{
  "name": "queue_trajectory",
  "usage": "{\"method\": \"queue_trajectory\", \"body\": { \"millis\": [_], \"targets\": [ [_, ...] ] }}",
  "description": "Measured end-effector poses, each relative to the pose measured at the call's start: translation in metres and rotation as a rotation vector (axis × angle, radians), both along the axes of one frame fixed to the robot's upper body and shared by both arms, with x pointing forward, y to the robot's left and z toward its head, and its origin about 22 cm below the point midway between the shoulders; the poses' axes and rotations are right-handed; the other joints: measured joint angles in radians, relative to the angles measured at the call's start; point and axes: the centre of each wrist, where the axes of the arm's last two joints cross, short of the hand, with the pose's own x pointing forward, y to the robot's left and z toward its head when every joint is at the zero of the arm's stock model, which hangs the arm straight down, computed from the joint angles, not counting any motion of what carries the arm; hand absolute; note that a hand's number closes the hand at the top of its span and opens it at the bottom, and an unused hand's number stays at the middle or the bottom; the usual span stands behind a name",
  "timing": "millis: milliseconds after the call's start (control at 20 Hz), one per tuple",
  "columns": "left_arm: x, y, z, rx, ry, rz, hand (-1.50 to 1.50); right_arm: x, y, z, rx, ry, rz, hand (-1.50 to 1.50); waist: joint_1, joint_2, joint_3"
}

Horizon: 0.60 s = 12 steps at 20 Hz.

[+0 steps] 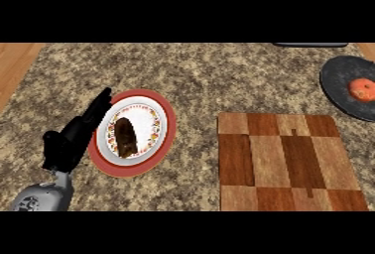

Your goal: Pick the squash from the cutting board and place it in the pan

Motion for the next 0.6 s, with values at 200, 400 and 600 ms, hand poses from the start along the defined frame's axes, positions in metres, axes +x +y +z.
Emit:
{"method": "queue_trajectory", "body": {
  "millis": [200,400,600],
  "targets": [
    [0.007,-0.003,0.004,0.000,0.006,0.003,0.00,-0.010,0.005,-0.017,0.009,-0.013,0.025,-1.50,-0.008,-0.003,-0.001],
    [0.005,-0.002,0.001,-0.001,0.001,0.011,0.00,-0.019,0.011,-0.032,0.006,-0.019,0.040,-1.50,-0.010,-0.004,-0.002],
    [0.000,0.005,0.000,-0.002,0.009,0.010,0.00,-0.030,0.014,-0.044,0.001,-0.014,0.029,-1.50,-0.013,-0.006,-0.003]
  ]
}}
